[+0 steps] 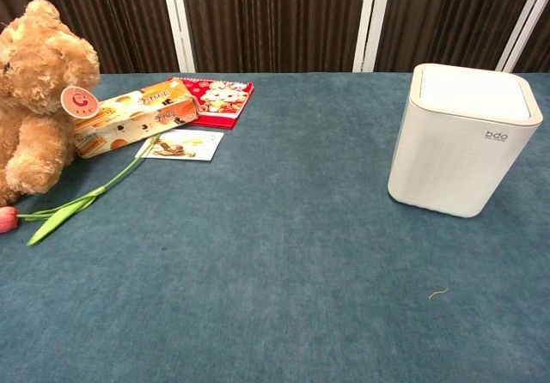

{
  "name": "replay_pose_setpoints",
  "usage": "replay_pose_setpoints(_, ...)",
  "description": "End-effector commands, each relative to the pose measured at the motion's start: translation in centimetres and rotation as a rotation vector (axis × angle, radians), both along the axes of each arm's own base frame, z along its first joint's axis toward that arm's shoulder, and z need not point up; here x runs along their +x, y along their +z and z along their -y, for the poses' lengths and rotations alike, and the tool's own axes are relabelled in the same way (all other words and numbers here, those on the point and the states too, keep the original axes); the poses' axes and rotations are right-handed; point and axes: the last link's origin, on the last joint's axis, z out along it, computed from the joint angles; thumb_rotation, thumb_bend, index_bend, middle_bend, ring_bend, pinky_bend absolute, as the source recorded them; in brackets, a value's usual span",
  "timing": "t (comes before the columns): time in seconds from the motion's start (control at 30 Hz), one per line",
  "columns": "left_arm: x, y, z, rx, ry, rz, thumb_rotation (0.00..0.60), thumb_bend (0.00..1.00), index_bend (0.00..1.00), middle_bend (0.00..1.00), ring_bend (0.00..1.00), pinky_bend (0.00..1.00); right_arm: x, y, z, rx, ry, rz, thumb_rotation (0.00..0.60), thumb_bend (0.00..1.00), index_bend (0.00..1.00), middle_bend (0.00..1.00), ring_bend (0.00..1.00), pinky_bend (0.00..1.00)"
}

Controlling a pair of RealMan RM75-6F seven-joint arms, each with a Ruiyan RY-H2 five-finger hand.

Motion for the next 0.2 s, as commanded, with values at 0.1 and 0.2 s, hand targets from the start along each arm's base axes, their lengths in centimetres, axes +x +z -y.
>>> replay_pose_setpoints(0.1, -0.05, -0.09, -0.13, -0.004, 0.001, -0.007, 0.6, 0.44, 0.0, 0.0, 0.0, 0.0, -0.74, -1.34, -1.32, -0.006, -0.008, 0.024, 0.6, 0.24, 0.0, 0.0, 0.0, 0.0)
replay_pose_setpoints(0.2, -0.18, -0.06, -0.29, -0.003, 0.008, -0.011, 0.6, 0.44, 0.0, 0.0, 0.0, 0.0, -0.96, -1.13, -1.04, -0.019, -0.017, 0.021, 0.6, 0.24, 0.0, 0.0, 0.0, 0.0)
